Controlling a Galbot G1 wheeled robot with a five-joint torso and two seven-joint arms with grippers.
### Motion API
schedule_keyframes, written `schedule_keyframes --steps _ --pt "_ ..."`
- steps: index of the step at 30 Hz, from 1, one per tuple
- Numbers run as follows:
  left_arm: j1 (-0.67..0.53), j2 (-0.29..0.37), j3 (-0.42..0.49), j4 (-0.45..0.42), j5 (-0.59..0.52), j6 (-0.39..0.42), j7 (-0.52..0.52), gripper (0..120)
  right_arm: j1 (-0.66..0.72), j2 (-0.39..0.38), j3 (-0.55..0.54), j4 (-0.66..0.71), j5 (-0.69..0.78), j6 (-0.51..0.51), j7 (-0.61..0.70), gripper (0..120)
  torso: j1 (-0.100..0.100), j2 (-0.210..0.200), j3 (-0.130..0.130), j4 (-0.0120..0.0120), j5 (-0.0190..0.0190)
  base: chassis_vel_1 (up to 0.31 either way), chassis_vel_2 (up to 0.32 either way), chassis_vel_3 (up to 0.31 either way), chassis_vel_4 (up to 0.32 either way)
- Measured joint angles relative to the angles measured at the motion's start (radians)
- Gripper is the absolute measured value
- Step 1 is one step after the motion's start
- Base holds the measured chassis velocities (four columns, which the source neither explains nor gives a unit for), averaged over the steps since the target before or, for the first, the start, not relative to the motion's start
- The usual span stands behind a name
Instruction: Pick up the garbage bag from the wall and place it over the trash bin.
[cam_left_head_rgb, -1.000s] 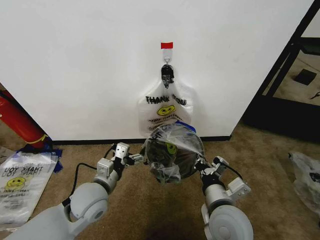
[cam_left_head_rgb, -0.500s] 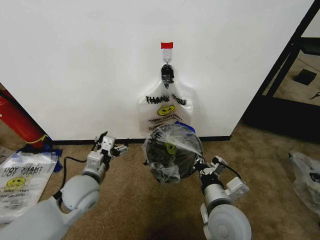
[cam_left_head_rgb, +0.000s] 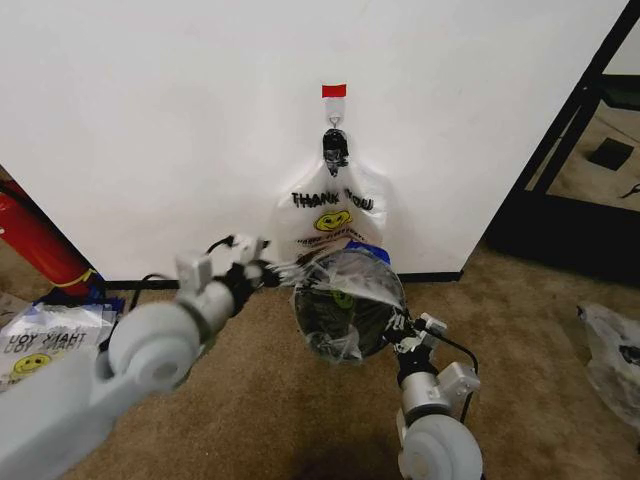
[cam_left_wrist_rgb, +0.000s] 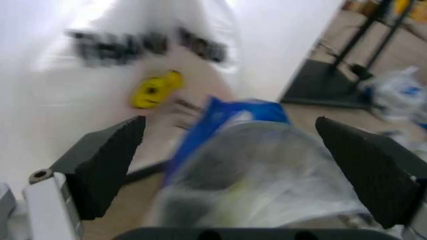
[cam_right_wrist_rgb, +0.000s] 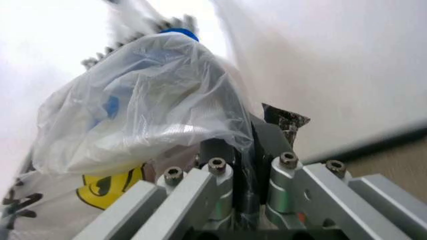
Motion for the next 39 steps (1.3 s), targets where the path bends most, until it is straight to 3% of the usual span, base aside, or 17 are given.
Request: schedule_keyframes --steps 7,13,18,29,39 --pt "-0.231 -0.069 0.154 0.139 -0.145 0.061 -0.003 100 0.015 -0.008 -0.002 -0.055 -0.101 0.103 -0.092 2 0.000 0.000 0.000 0.0001 0.0002 0.000 0.000 0.000 0.000" --pt "-0.302 -0.121 0.177 0.218 -0.219 0.132 -0.011 100 0.018 -0.007 -0.015 -0.078 -0.121 0.114 -0.105 2 0.000 0.000 0.000 0.0000 0.0001 0.000 0.000 0.000 0.000" --pt "-0.304 -0.117 0.187 0.252 -0.163 0.172 0.007 99 0.024 -0.011 -0.020 -0.077 -0.120 0.106 -0.102 2 0.000 0.000 0.000 0.0005 0.0000 0.000 0.000 0.000 0.000" --pt "-0.320 -0.129 0.230 0.294 -0.110 0.171 0.025 96 0.006 -0.008 -0.026 -0.054 -0.127 0.099 -0.096 2 0.000 0.000 0.000 0.0000 0.0000 0.000 0.000 0.000 0.000" --pt "-0.328 -0.125 0.257 0.299 -0.121 0.191 0.027 58 -0.017 0.002 -0.036 -0.034 -0.155 0.097 -0.090 2 0.000 0.000 0.000 0.0003 0.0000 0.000 0.000 0.000 0.000"
